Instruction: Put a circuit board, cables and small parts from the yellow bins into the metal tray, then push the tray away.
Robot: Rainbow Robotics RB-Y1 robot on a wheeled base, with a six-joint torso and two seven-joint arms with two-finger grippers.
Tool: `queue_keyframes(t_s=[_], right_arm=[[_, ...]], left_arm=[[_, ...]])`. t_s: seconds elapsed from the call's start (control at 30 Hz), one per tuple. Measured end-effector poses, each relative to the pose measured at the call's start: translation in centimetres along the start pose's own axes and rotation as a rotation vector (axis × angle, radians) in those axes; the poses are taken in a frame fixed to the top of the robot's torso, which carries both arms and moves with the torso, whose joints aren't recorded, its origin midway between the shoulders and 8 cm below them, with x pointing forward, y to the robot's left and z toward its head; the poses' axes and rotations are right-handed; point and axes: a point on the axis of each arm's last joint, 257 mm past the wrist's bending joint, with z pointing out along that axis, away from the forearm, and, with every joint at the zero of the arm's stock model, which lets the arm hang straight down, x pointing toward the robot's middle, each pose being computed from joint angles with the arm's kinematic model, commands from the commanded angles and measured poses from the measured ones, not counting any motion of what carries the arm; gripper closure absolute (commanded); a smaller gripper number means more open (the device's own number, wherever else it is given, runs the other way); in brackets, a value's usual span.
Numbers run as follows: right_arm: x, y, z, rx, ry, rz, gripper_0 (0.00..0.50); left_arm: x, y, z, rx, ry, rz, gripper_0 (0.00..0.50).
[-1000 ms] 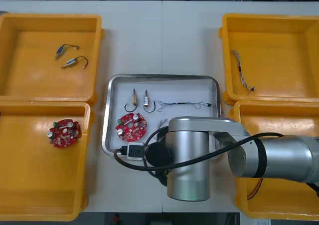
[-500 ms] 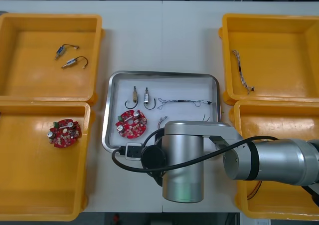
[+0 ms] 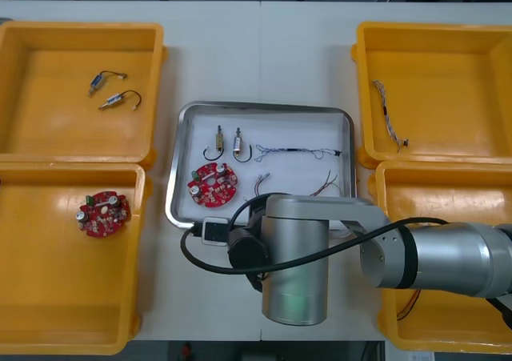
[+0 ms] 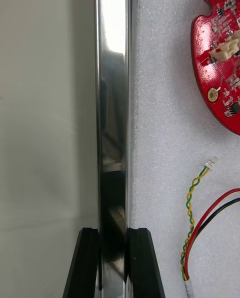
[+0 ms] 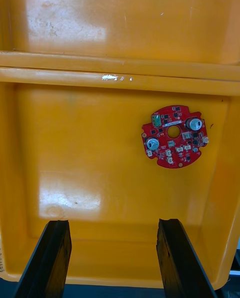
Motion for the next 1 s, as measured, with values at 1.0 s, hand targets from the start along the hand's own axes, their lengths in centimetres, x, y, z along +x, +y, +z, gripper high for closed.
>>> queue_keyframes(t_s=[1.0], right_arm=[[-0.9,-13.2,3.0,0.255,-0.044,-0.086,0.500]], left_arm=[[0.0,0.0,0.0,0.000,0.000,0.000,0.000]])
